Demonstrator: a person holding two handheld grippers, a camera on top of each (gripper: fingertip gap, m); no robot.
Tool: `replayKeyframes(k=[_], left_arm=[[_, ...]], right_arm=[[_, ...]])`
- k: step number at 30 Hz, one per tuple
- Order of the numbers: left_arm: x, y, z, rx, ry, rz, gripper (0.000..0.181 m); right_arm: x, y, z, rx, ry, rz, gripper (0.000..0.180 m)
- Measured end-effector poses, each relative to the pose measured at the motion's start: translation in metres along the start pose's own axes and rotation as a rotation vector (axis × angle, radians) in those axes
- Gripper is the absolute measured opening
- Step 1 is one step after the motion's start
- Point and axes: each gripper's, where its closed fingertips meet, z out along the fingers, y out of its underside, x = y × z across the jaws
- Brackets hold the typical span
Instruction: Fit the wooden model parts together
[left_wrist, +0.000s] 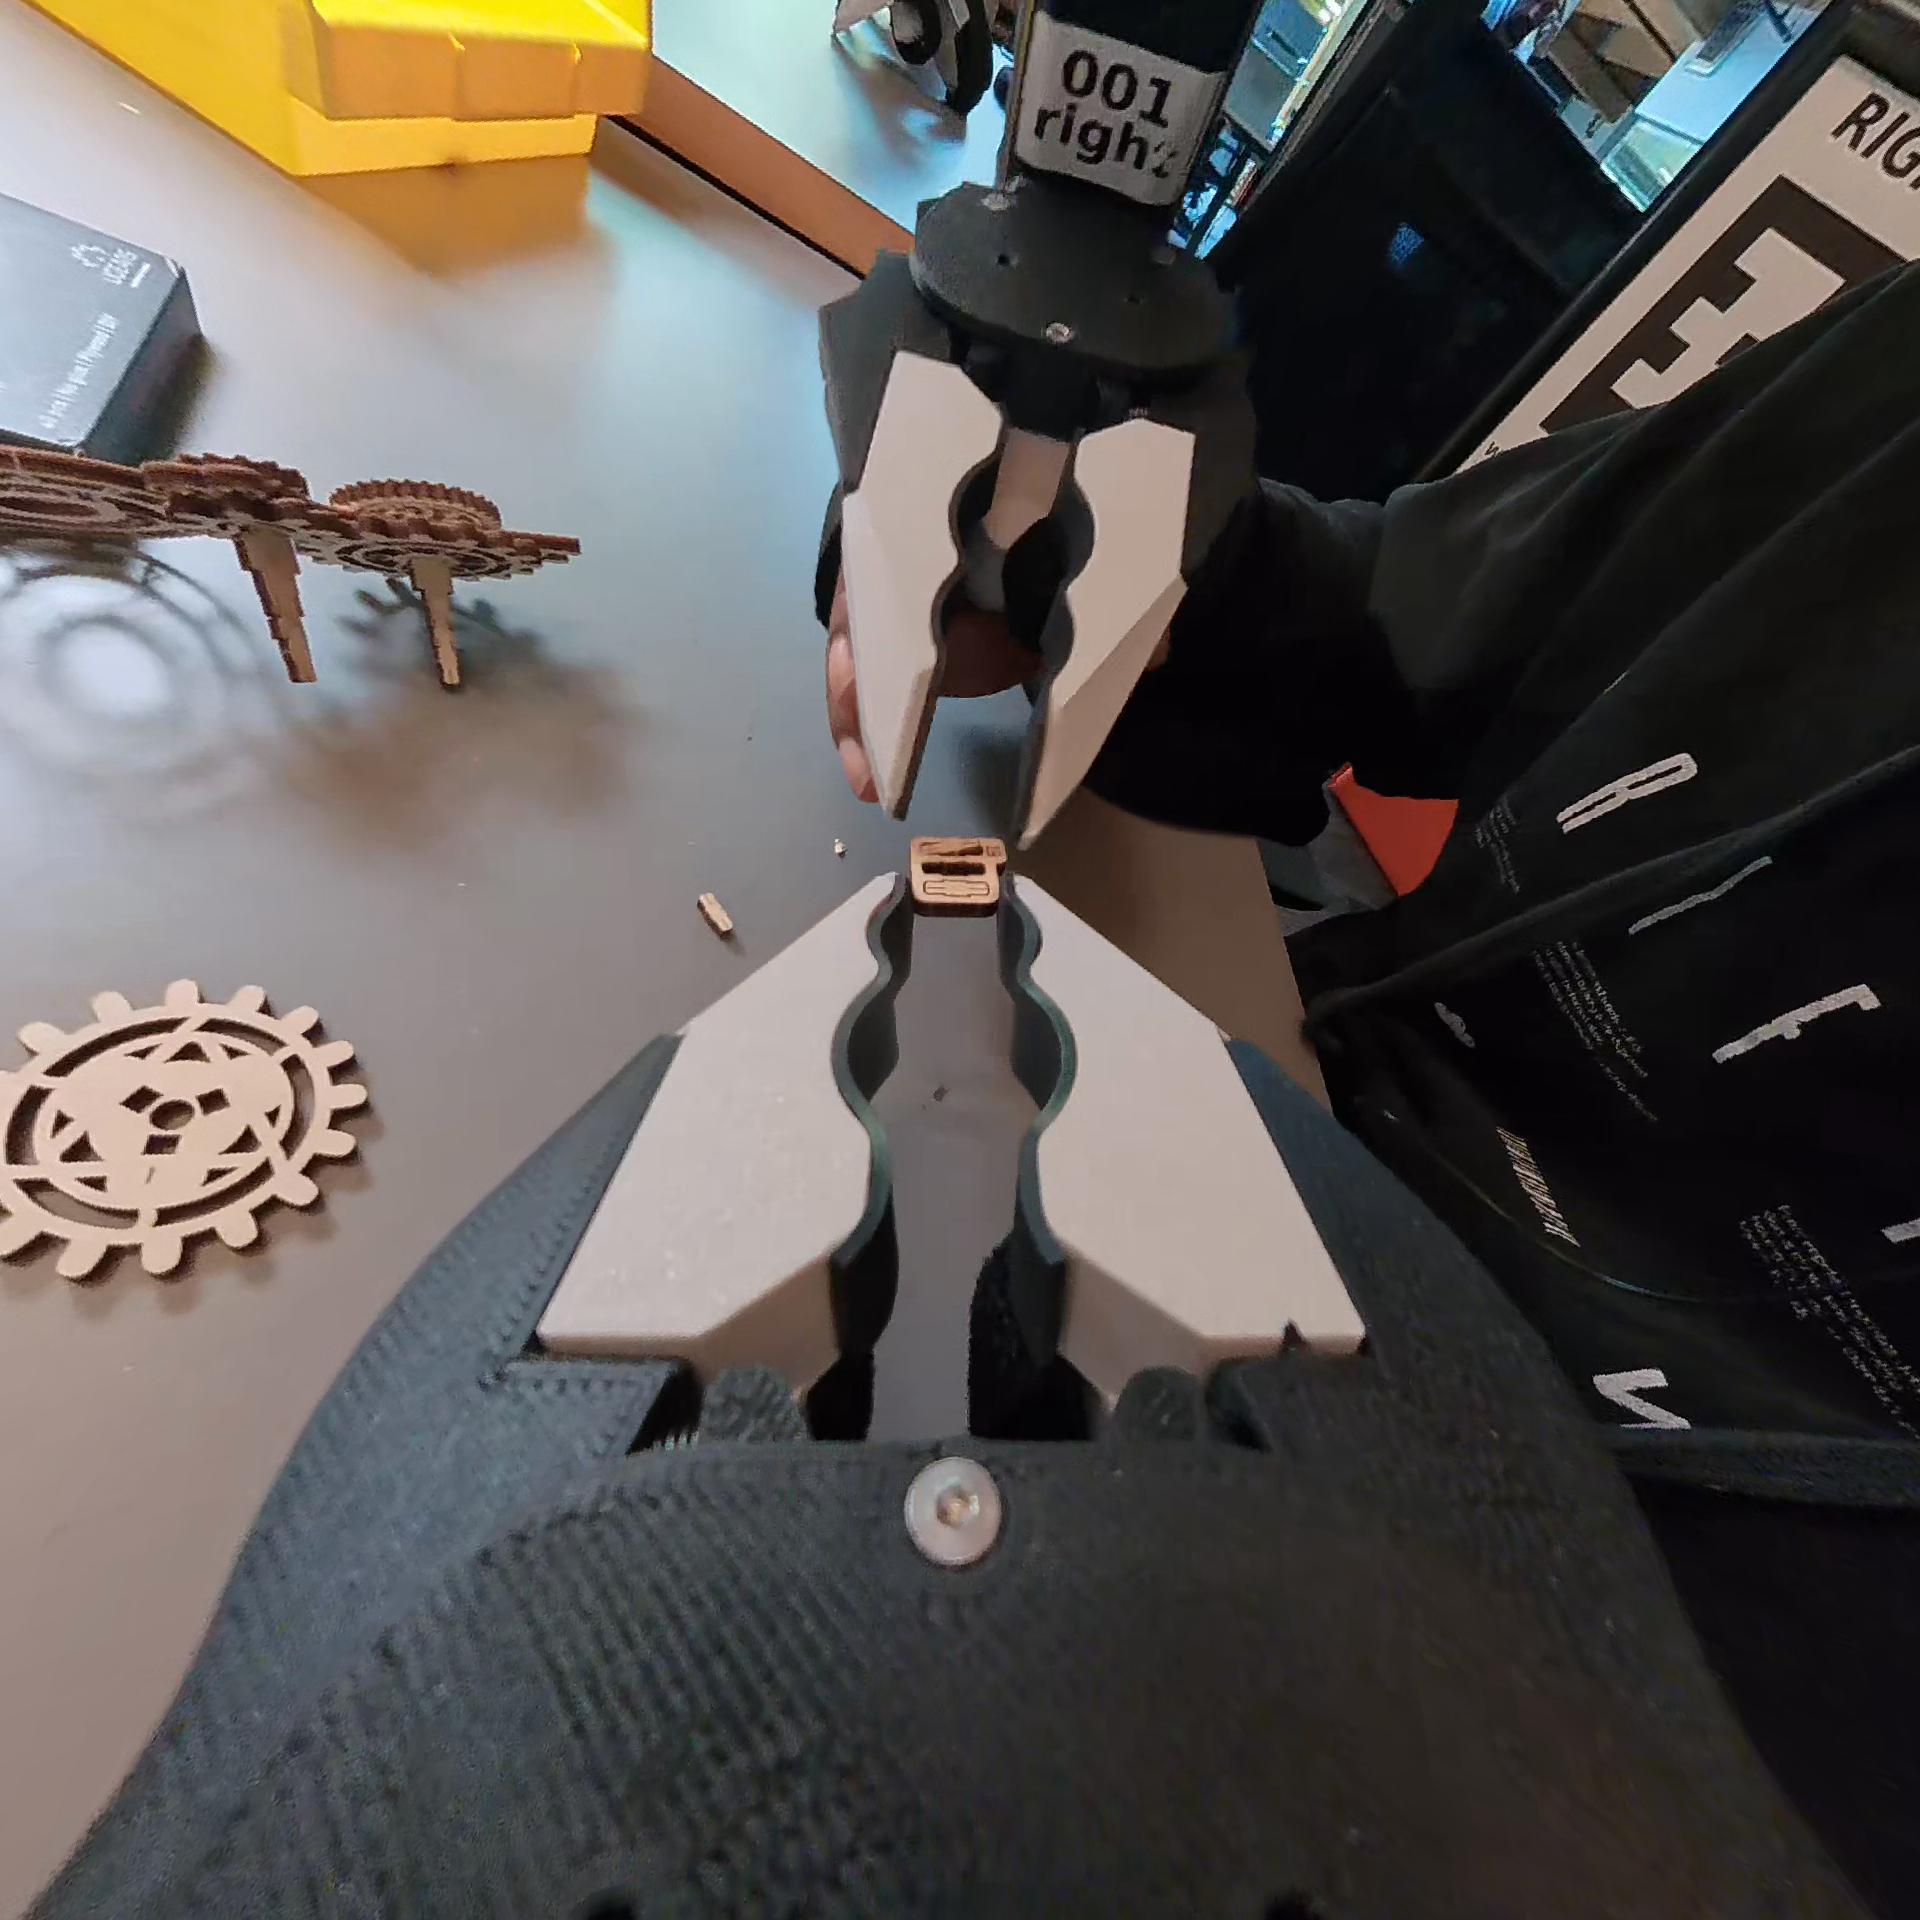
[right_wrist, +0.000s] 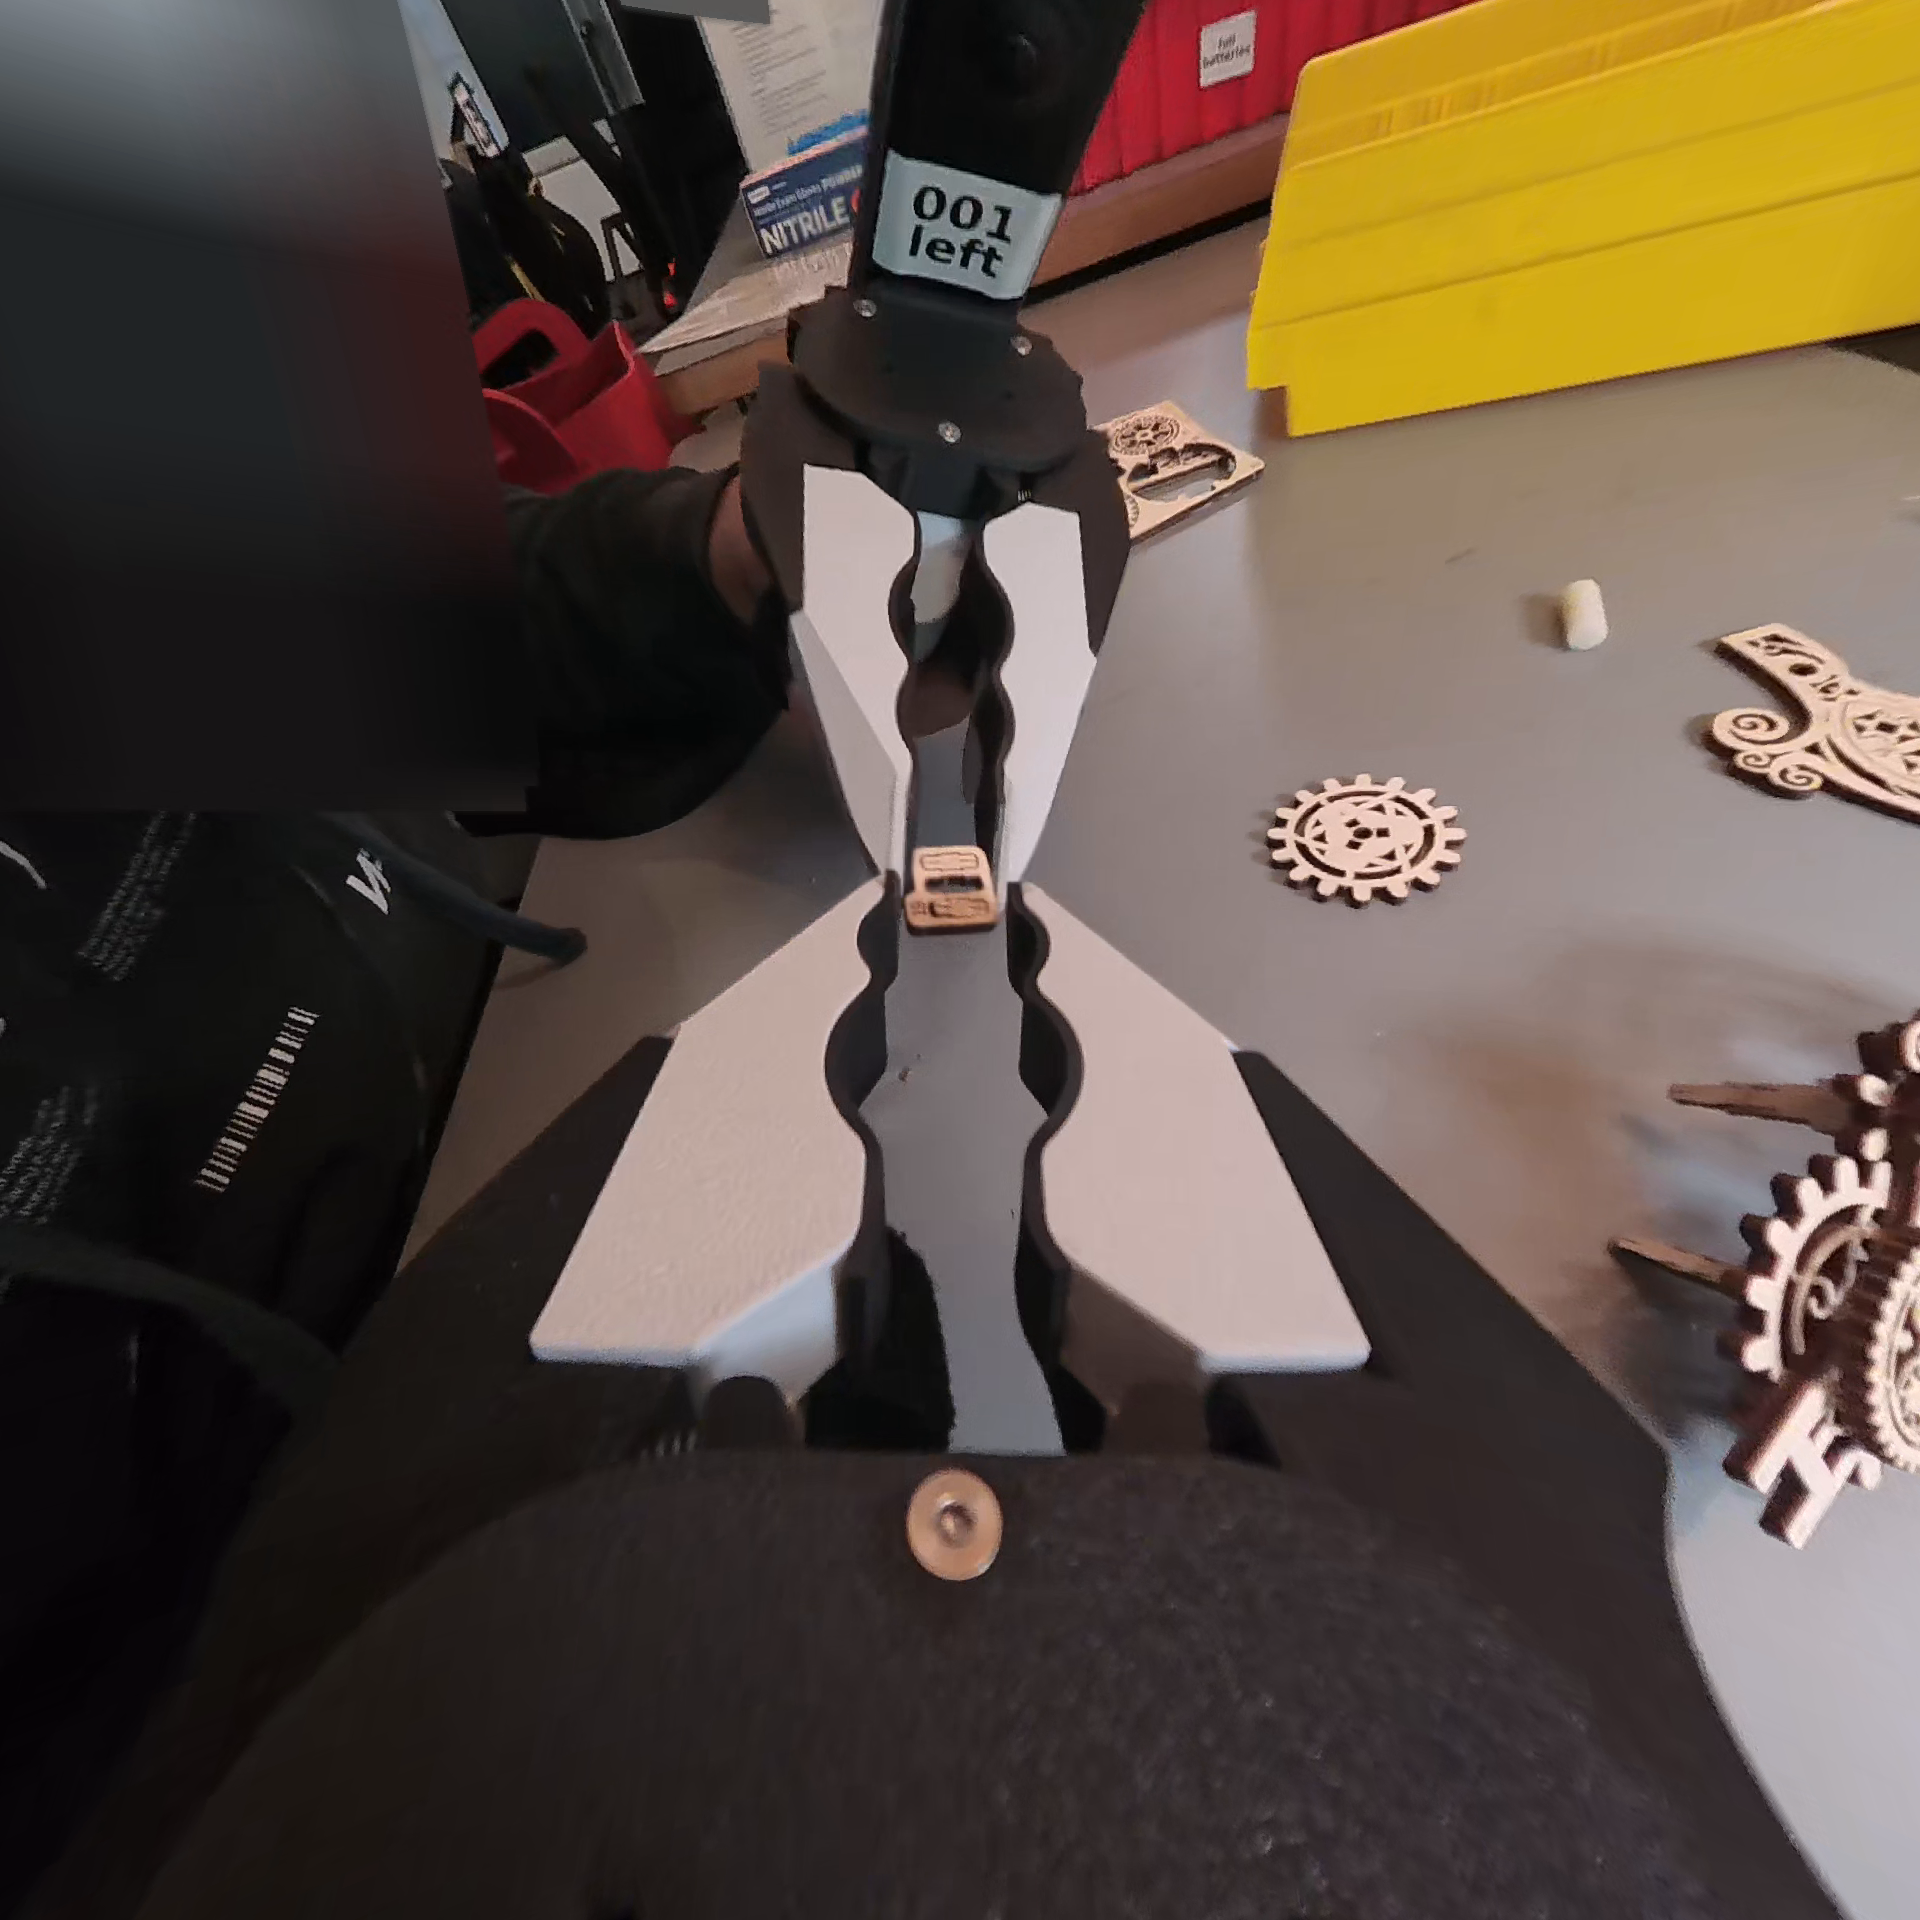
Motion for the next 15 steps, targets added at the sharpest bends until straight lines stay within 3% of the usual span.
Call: replayKeyframes(k=[15], left_arm=[[0.010,-0.005,0.000,0.008,0.014,0.063,0.015]], right_arm=[[-0.010,0.002,0.002,0.017,-0.135,0.125,0.015]])
